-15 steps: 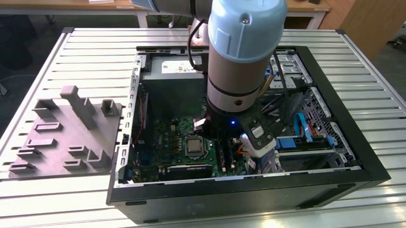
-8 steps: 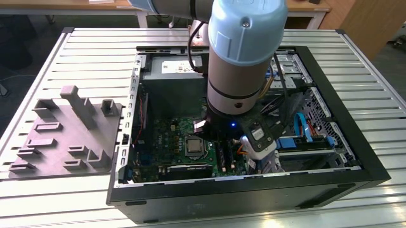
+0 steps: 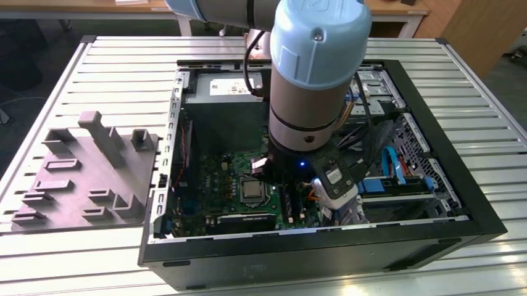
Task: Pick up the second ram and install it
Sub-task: 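Press down the second ram until it locks into place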
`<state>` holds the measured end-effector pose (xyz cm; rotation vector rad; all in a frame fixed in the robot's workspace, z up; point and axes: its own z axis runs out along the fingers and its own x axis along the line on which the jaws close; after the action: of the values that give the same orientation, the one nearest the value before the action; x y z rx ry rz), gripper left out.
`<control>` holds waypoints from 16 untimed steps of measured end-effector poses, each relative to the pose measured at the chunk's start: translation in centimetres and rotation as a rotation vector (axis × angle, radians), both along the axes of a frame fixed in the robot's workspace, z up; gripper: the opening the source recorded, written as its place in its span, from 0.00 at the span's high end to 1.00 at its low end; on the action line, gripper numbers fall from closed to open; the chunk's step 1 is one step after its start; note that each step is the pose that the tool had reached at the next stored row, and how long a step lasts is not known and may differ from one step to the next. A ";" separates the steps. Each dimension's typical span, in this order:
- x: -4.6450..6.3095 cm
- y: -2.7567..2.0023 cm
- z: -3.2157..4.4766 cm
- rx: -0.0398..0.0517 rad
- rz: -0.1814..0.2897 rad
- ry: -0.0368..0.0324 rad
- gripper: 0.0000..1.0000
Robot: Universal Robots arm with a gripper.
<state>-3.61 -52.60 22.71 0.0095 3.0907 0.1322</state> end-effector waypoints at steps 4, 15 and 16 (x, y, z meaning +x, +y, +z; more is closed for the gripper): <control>0.0 -0.01 -0.09 -0.0006 0.000 0.0002 0.90; 0.0 -0.02 -0.57 -0.0005 0.000 0.0002 0.90; 0.0 -0.02 -0.57 -0.0005 0.000 0.0002 0.90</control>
<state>-3.61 -52.62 22.14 0.0094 3.0909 0.1314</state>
